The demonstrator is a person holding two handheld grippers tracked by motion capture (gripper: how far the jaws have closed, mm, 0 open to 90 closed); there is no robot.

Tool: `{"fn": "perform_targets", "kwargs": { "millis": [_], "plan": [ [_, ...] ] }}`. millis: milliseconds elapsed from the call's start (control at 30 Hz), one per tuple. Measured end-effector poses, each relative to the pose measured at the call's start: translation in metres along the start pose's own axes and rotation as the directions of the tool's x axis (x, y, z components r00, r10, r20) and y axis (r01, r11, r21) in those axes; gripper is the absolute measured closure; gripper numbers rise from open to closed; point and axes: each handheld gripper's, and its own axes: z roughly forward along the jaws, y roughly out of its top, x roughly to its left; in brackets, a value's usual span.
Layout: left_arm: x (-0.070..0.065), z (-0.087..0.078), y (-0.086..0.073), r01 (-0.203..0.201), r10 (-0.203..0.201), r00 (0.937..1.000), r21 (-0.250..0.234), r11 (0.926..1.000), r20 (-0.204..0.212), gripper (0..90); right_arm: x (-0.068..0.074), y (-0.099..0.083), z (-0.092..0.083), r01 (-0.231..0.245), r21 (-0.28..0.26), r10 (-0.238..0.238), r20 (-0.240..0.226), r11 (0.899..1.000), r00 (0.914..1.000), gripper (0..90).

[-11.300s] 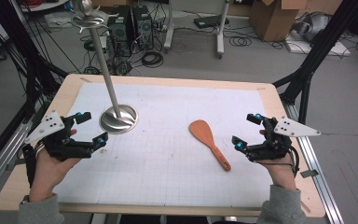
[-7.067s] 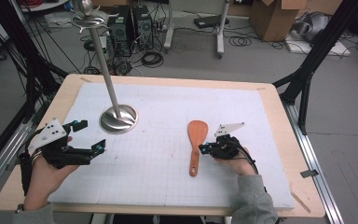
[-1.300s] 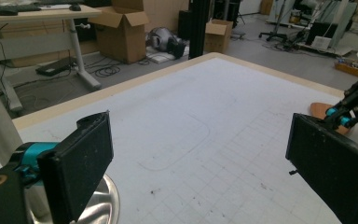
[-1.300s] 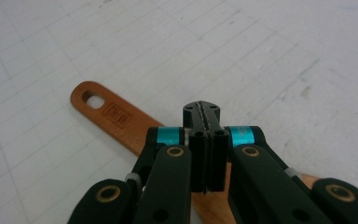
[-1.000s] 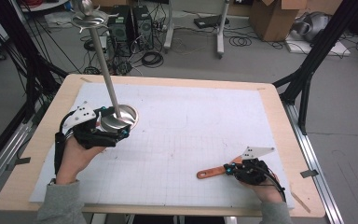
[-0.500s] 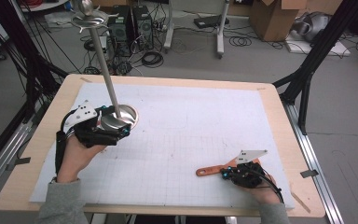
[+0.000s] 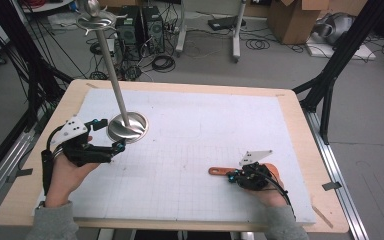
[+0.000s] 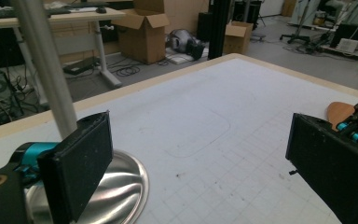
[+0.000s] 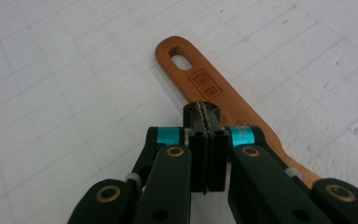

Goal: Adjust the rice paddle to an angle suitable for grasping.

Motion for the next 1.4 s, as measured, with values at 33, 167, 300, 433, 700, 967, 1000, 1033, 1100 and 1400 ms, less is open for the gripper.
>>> {"fn": "perform_targets", "kwargs": {
  "millis": [33,167,300,433,700,967,1000,1033,1100,1400],
  "plan": [
    [0.001,-0.003,-0.001,-0.002,0.002,1.0000,0.001,1.0000,-0.007,7.7,-0.001,0.002,0.001,-0.008,0.002,0.008,0.001,1.000,1.0000,90.0],
    [0.002,-0.015,-0.004,0.002,-0.001,0.9995,0.008,1.0000,-0.031,7.7,-0.003,0.010,0.008,-0.005,0.008,0.005,0.021,1.000,0.9998,90.0],
    [0.003,-0.025,-0.008,0.007,-0.007,0.9985,0.014,0.9999,-0.054,7.7,-0.006,0.017,0.014,-0.013,0.009,0.012,0.047,1.000,0.9988,90.0],
    [0.003,-0.032,-0.011,0.009,-0.007,0.9978,0.025,0.9996,-0.066,7.7,-0.011,0.026,0.021,-0.020,-0.002,0.020,0.080,1.000,0.9966,90.0],
    [0.000,-0.042,-0.019,0.014,-0.010,0.9961,0.043,0.9990,-0.087,7.7,-0.015,0.035,0.030,-0.020,0.001,0.020,0.122,1.000,0.9923,90.0],
    [-0.004,-0.047,-0.024,0.008,-0.001,0.9950,0.072,0.9974,-0.100,7.7,-0.020,0.043,0.039,-0.023,-0.014,0.025,0.155,1.000,0.9875,90.0],
    [-0.004,-0.047,-0.024,0.008,-0.001,0.9950,0.072,0.9974,-0.100,7.7,-0.020,0.043,0.039,-0.023,-0.014,0.025,0.155,1.000,0.9875,90.0],
    [-0.003,-0.048,-0.025,0.005,0.002,0.9948,0.076,0.9971,-0.102,7.8,-0.021,0.045,0.040,-0.021,-0.015,0.023,0.163,1.000,0.9864,90.0],
    [-0.003,-0.050,-0.025,0.009,-0.001,0.9945,0.074,0.9972,-0.105,7.8,-0.022,0.046,0.041,-0.015,-0.016,0.018,0.174,1.000,0.9846,90.0],
    [-0.003,-0.053,-0.025,0.008,0.000,0.9940,0.070,0.9975,-0.109,7.8,-0.023,0.048,0.043,-0.007,-0.022,0.011,0.185,1.000,0.9828,90.0]
  ]
}}
